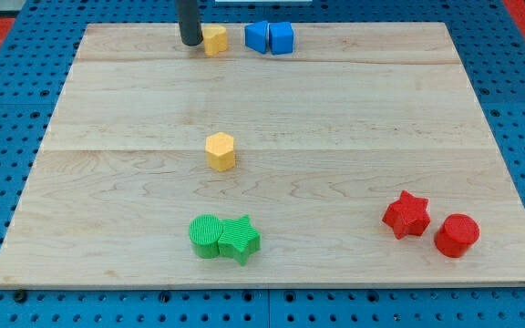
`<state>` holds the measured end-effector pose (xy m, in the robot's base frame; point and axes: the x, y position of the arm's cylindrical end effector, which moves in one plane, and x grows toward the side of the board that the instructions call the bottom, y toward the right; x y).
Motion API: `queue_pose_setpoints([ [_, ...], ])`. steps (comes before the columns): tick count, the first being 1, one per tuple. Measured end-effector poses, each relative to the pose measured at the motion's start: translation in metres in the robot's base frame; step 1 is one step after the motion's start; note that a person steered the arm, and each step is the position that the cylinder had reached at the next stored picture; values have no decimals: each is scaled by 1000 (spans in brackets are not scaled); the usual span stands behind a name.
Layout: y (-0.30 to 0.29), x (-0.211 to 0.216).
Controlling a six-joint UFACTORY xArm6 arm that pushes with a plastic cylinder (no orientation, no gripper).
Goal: Point your arm to the right of the yellow hexagon
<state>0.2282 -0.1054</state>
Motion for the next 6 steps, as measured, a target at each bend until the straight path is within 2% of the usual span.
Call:
queue_pose_setpoints([
  [1,-4,9],
  [3,56,8],
  [4,37,34],
  [6,119,180],
])
